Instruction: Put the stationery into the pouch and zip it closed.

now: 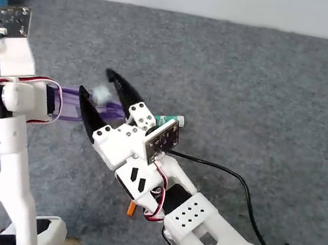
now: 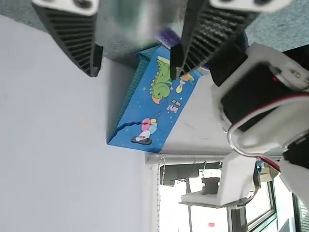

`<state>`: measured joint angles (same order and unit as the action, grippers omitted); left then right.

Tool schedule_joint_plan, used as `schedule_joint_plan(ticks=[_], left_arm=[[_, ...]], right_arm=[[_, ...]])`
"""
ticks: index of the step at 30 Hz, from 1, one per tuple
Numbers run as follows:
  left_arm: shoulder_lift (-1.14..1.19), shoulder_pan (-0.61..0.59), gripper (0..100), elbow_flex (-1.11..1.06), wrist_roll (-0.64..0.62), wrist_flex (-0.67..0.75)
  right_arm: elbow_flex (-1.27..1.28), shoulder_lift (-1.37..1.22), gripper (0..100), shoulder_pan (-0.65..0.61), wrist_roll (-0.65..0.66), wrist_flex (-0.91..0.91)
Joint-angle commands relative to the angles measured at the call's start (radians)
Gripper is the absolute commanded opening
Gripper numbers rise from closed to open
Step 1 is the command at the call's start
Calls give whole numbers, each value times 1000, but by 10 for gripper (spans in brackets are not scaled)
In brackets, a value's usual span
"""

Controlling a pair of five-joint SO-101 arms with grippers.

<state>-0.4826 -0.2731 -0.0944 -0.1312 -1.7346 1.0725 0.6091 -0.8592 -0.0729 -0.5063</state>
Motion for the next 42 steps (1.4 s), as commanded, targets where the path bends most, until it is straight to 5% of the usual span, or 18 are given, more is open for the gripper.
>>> schedule_joint_plan(ticks=[1,12,18,24,32,42], left_arm=[[-3,-5,12,13,-8,-12],[-3,-6,12,13,-8,-12],[-5,-12,12,12,-8,-15],[-9,-64,12,12,-5,-15],[-11,-87,12,-24,18,-11],[-11,-98,12,-25,25,-11]], right_arm=[[-66,-2,221,13,-8,15],[-74,110,173,67,-35,84],[-249,234,172,340,-316,601],[-416,108,171,529,-304,997],[-436,-188,171,530,-106,1122],[-500,-397,174,441,-167,1356]])
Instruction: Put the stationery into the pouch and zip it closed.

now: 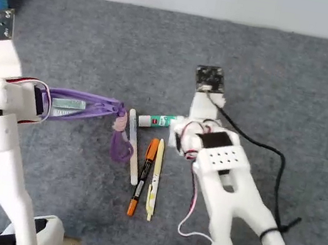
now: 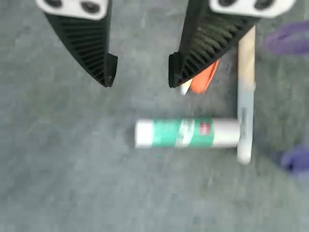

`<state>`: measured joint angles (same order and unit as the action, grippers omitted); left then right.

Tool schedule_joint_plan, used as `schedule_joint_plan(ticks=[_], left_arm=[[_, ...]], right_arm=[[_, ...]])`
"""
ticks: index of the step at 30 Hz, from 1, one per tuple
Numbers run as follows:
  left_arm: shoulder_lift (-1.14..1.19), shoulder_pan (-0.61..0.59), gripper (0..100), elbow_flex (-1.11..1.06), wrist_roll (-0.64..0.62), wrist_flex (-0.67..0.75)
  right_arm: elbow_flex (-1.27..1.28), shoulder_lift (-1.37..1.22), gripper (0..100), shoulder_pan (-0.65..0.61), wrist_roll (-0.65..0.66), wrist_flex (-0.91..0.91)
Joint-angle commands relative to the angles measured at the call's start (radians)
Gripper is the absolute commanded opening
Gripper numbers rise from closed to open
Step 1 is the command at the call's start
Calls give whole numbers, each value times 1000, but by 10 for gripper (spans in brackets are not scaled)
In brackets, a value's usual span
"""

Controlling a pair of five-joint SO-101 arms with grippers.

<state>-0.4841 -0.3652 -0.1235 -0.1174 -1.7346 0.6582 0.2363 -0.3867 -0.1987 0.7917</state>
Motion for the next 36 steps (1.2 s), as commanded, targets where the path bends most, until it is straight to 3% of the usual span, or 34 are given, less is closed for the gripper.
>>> schedule_joint_plan(ticks=[1,16,26,32,36], left_arm=[[-9,-6,12,4,11,-11],[-9,-12,12,-51,12,38],[-9,-12,12,-58,12,40],[-9,-12,12,-61,14,40],[-9,-12,12,-61,14,40]], right_arm=[[-98,-44,174,-44,-57,67],[-290,-458,173,-101,-60,70],[-319,-513,170,-87,38,114],[-324,-513,2,-73,40,189],[-321,-513,6,-70,41,193]])
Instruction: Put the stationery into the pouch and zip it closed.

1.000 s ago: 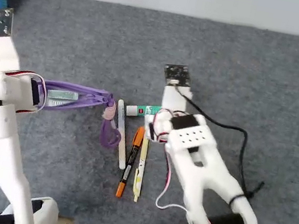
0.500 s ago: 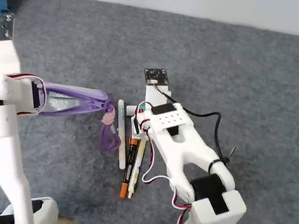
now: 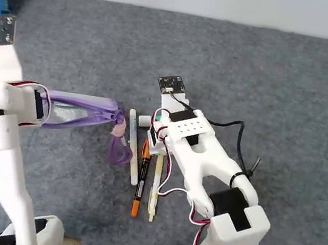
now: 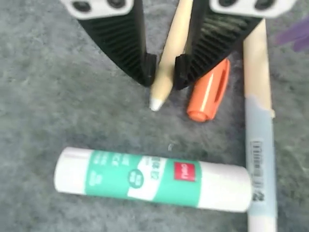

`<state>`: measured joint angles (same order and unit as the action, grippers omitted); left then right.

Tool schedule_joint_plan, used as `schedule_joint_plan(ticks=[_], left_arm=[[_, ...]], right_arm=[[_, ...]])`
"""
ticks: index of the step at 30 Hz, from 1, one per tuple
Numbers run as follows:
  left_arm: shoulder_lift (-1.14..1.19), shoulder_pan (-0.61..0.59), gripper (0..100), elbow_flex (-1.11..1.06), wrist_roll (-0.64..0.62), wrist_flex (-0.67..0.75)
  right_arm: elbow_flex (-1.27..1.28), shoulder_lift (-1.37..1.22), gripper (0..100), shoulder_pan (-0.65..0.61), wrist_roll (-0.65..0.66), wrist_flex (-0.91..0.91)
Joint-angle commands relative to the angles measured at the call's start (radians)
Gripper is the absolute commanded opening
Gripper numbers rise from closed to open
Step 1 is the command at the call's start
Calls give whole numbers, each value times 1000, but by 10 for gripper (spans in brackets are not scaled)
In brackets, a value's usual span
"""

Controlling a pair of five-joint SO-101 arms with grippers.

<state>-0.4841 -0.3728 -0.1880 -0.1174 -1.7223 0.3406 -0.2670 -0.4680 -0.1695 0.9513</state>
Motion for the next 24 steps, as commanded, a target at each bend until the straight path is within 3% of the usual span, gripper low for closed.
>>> schedule_joint_plan(ticks=[1,11,24], left_arm=[[-9,-5,12,4,14,28],[-9,-5,12,4,14,28],[-9,-5,12,4,14,25]], right_arm=[[-3,-8,9,12,12,33],[35,364,8,54,12,166],[98,898,8,25,52,163]])
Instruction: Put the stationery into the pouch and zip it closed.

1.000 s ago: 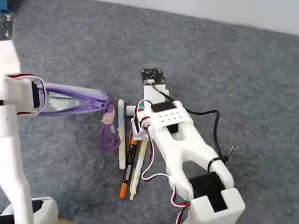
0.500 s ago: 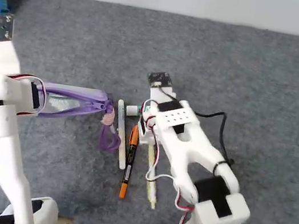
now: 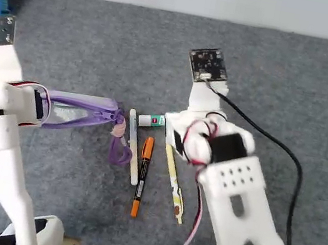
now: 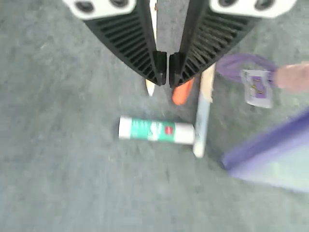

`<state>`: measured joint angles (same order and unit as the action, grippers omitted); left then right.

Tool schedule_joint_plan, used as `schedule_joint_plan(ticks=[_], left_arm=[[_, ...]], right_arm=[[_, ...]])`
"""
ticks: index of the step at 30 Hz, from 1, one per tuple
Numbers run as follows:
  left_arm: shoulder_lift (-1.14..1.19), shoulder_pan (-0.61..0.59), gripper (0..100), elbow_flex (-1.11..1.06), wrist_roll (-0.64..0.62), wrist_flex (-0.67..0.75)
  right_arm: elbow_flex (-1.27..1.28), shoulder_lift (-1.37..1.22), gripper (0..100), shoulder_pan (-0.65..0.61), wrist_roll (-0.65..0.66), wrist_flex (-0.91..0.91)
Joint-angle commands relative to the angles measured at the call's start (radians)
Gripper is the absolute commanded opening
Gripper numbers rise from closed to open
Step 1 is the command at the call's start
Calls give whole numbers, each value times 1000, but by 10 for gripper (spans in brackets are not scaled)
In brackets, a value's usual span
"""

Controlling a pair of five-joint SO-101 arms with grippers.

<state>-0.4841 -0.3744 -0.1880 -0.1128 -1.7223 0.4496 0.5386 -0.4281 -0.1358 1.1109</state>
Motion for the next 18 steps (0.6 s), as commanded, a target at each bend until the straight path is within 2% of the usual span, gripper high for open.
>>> schedule_joint_plan(ticks=[1,7,13,18], left_arm=[[-9,-3,12,4,9,25],[-9,-3,12,2,9,25],[-9,-3,12,2,9,26],[-9,-3,12,-7,9,26]], right_arm=[[-5,108,8,-21,34,8],[140,76,18,-33,71,5],[172,-128,224,-36,-9,-19],[143,-337,175,-38,-9,-171]])
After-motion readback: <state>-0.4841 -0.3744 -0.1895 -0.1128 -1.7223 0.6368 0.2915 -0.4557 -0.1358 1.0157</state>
